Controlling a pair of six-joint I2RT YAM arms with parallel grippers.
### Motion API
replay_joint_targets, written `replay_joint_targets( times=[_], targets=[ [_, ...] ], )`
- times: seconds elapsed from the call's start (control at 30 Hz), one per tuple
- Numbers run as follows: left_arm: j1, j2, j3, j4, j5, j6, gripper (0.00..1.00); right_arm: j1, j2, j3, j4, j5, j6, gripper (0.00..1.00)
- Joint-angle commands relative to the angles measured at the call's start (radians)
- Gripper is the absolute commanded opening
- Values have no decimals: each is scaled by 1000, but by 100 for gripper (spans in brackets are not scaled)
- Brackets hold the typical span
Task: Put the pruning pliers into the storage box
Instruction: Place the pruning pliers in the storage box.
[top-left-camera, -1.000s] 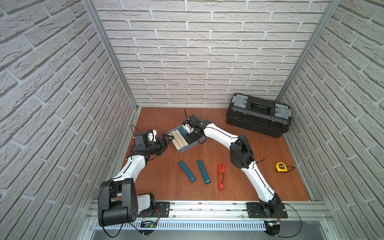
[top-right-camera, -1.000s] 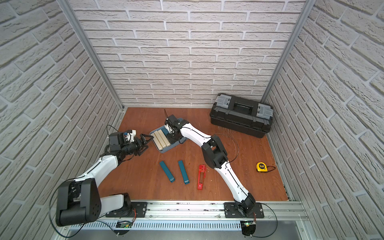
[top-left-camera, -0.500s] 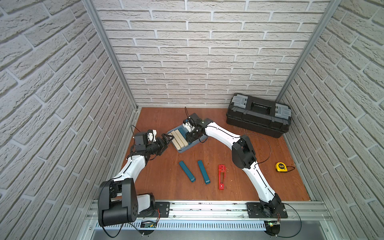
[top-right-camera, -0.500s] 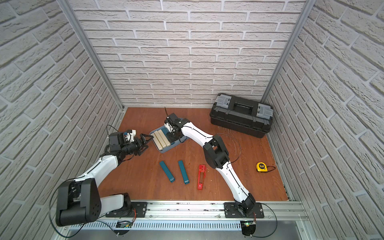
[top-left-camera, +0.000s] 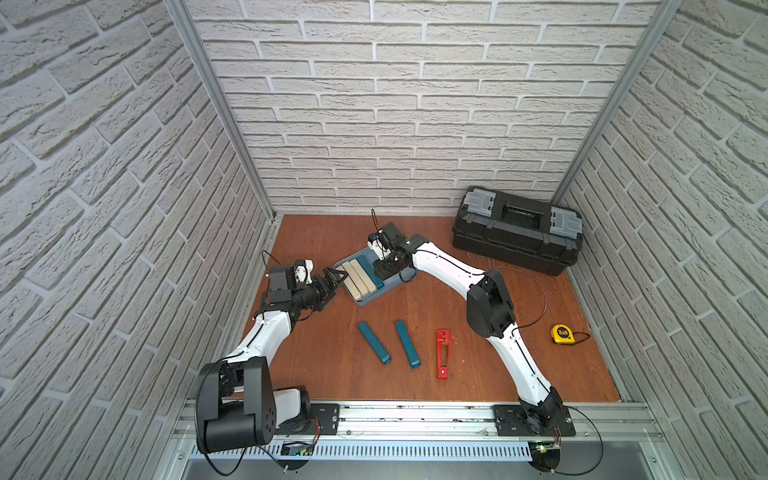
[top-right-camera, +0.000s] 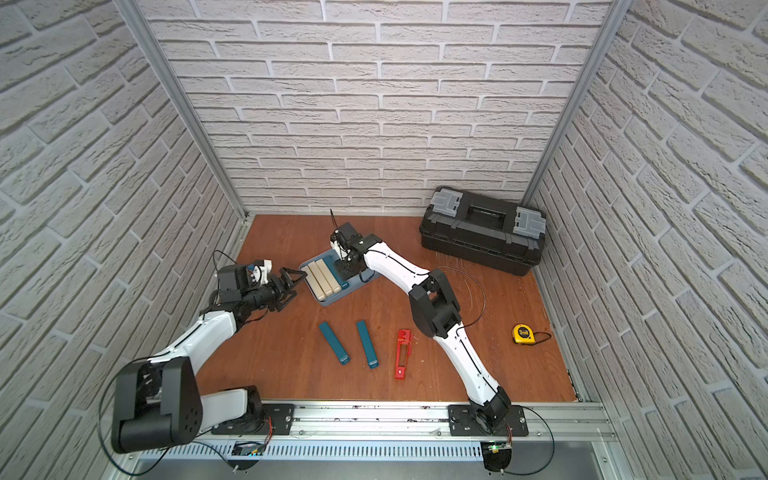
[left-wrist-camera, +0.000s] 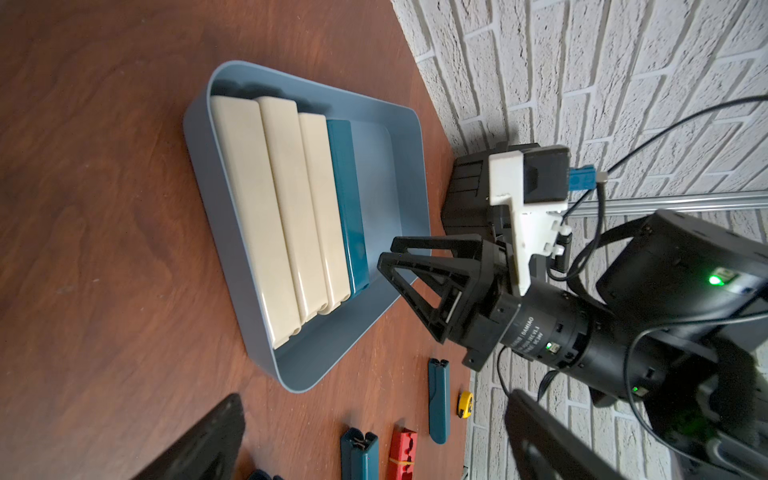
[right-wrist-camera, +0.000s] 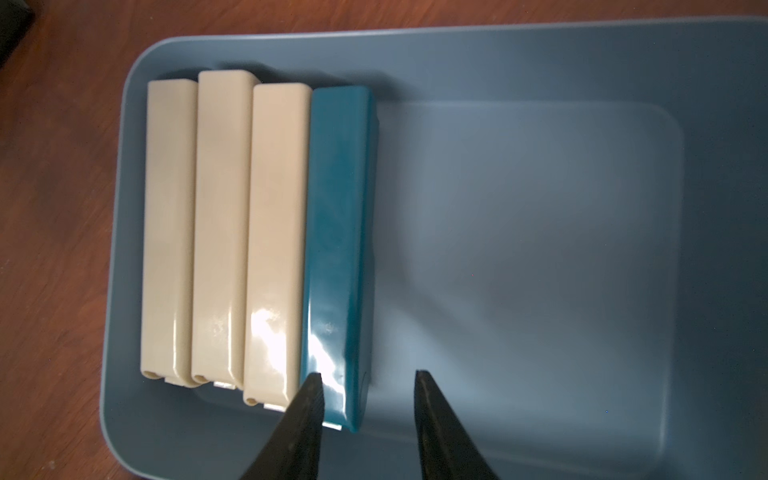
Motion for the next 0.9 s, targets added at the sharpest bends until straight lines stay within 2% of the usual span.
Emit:
replay_joint_targets(
  times=[0.0,0.13,0.27,0.7,0.87],
  targets=[
    [3,-21,-3,23,11,9,98,-6,30,39,24,41,-22,36],
    [2,-17,-1,20,7,11,98,-5,51,45,32,53,-24,26],
    [2,-6,-1,25,7,11,98,-7,70,47,33,52,-24,23],
    [3,-2,-9,30,7,11,98,-6,113,63,60,-69,7,23],
    [2,-11,-18,30,5,11,98,-7,115,65,51,-61,4,23]
  ],
)
